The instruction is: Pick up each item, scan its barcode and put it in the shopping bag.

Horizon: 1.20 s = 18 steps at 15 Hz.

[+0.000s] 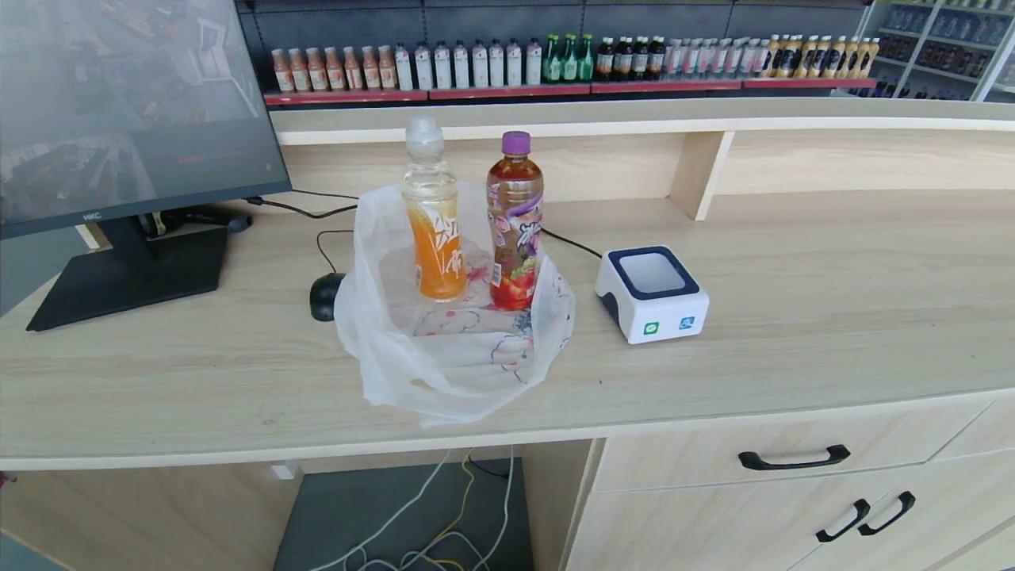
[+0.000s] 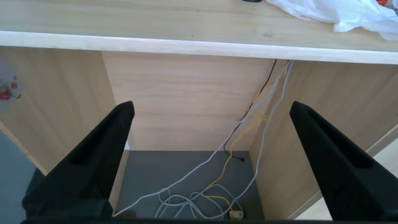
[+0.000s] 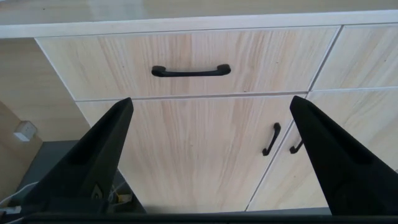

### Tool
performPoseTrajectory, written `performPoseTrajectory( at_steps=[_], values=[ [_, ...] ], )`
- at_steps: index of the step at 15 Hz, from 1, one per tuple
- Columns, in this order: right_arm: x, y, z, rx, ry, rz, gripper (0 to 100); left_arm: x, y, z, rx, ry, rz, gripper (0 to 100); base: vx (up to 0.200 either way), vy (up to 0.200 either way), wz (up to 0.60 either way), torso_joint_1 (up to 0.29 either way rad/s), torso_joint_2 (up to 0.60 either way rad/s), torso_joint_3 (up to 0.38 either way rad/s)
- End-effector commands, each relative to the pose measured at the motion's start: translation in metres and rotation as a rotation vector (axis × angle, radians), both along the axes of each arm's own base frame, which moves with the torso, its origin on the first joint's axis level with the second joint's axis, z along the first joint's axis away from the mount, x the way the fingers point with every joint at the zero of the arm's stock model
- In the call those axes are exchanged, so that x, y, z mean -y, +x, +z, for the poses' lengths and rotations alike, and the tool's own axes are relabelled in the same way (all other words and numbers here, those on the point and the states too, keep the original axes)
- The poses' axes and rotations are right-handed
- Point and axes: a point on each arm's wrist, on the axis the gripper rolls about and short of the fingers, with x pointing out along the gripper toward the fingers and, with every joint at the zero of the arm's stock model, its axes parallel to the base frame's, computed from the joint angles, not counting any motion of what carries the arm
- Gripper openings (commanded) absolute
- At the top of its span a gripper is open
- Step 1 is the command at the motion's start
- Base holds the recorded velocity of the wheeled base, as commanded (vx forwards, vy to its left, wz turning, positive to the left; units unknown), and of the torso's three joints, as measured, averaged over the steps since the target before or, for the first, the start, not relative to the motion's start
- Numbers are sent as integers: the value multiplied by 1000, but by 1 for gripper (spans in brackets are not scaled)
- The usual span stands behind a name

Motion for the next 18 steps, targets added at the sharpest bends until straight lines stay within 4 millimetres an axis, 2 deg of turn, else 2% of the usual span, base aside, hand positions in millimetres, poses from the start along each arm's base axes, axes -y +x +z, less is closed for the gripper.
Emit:
performPoseTrajectory(
  at_steps=[1, 15, 18],
  values=[
    [0, 0, 0, 1, 0, 1, 100, 0, 0, 0, 1, 0, 0, 100, 0, -200, 0, 2, -7, 2],
    [0, 0, 0, 1, 1, 1, 100, 0, 0, 0, -1, -1, 0, 100, 0, -200, 0, 2, 1, 3],
    [0, 0, 0, 1, 1, 1, 100, 0, 0, 0, 1, 0, 0, 100, 0, 0, 0, 0, 0, 0]
  ],
)
